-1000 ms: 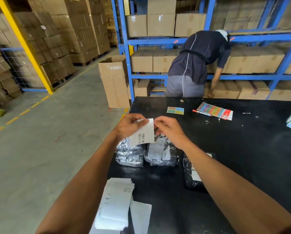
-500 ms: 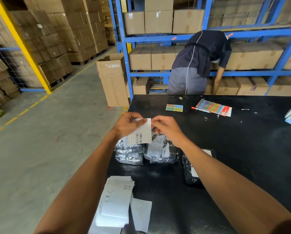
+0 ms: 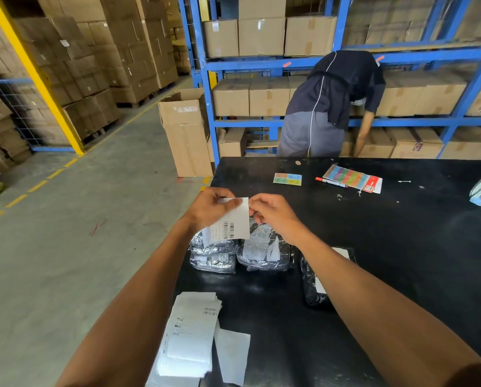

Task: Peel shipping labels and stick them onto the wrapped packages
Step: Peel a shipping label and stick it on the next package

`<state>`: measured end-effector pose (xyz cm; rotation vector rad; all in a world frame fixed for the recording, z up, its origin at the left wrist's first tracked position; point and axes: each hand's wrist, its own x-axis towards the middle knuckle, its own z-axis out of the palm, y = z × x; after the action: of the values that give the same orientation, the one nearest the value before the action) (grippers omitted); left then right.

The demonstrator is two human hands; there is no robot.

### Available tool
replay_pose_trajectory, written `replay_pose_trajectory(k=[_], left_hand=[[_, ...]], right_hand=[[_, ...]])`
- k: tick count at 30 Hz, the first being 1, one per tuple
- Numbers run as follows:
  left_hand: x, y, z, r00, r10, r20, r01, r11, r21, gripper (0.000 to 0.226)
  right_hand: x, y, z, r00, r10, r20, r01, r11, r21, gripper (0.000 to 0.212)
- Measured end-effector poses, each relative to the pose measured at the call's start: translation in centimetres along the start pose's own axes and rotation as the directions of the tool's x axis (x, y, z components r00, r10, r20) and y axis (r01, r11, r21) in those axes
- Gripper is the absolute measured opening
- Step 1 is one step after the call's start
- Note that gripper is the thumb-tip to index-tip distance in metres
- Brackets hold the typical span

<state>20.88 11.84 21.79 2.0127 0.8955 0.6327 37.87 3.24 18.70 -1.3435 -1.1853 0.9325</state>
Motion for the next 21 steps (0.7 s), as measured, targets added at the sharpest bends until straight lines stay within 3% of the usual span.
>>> replay_pose_trajectory(k=[6, 21], left_hand=[[0.01, -0.07, -0.09, 1.000, -0.002, 0.007, 0.002, 1.000, 0.019, 0.024], [-0.06, 0.14, 0.01, 1.000, -0.011, -0.004, 0.011, 1.000, 0.018, 0.020]], right_hand=[[-0.11, 0.10, -0.05, 0.999, -0.026, -0.048, 0.022, 0.996, -0.082, 0.015], [-0.29, 0.03, 0.19, 0.997, -0.055, -0.051, 0.051, 0.995, -0.083, 0.013]])
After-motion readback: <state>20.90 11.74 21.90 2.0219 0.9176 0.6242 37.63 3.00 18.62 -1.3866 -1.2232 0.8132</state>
